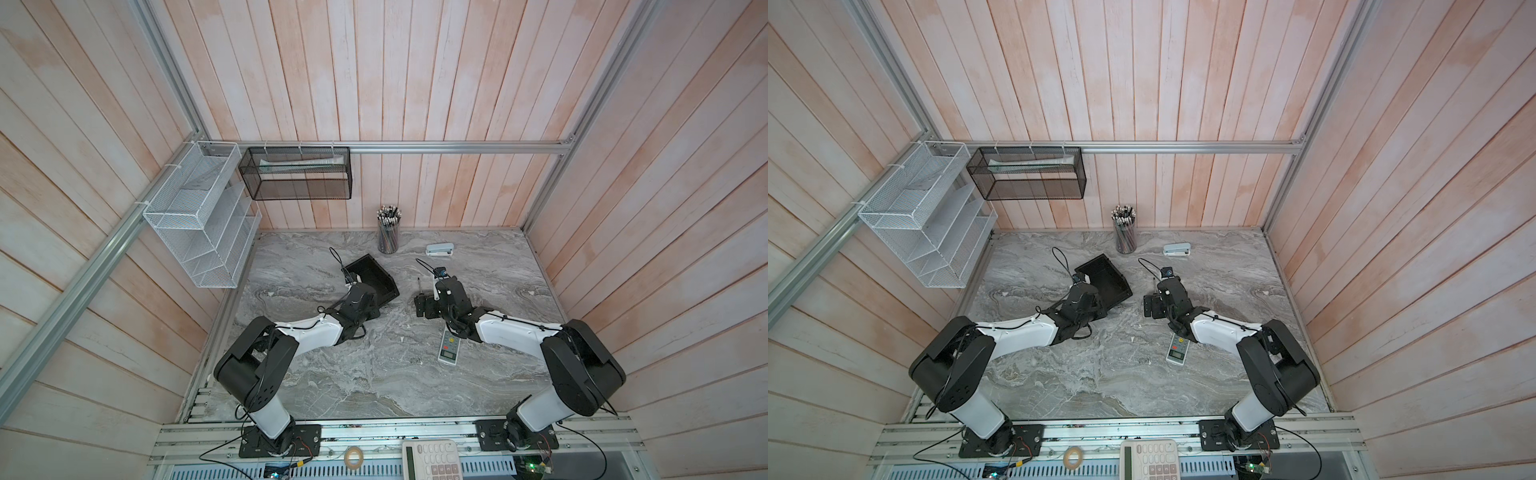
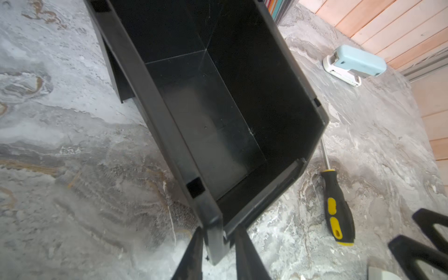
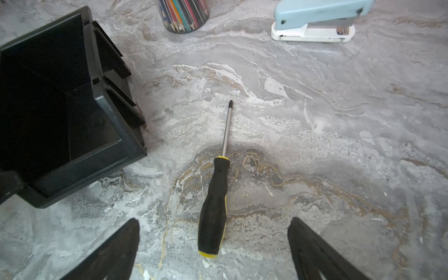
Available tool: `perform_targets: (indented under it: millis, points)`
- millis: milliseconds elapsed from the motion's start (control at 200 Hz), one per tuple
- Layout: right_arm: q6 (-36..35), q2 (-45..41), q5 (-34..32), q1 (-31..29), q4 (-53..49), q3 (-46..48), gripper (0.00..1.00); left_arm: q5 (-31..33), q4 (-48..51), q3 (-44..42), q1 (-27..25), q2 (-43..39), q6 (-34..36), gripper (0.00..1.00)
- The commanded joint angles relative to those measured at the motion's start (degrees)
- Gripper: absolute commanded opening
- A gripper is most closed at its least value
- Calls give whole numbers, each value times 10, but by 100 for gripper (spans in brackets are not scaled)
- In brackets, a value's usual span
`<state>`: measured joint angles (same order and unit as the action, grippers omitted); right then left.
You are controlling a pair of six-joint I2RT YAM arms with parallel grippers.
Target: Put the screwdriver in the bin
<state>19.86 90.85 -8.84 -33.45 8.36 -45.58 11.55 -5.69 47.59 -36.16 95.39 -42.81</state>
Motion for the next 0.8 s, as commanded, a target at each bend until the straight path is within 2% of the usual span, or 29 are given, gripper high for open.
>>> perform_targets:
  millis: [0,70,235,275,295,320,550,610,790]
  points:
    - [16,33,23,12,-38,-42,95,25,2,-18,-6,-53,12,30]
    - [16,55,33,20,-49,-63,92,32,8,-22,-10,-86,29,37]
    - [14,95,52,34,-67,-94,84,58,53,-15,-19,-162,79,67]
    - [14,99,52,34,-67,-95,81,59,66,-9,-20,-172,88,77]
    - [14,101,52,34,-66,-94,81,61,73,-5,-19,-175,88,90]
    - [14,103,52,34,-66,-94,80,62,77,-3,-19,-179,86,99]
    - [22,125,64,32,-63,-91,70,41,71,-27,-25,-217,96,100]
    - [22,131,60,30,-66,-93,69,37,86,-29,-25,-220,101,100]
    - [19,151,46,18,-75,-101,57,15,151,-7,-31,-210,141,100]
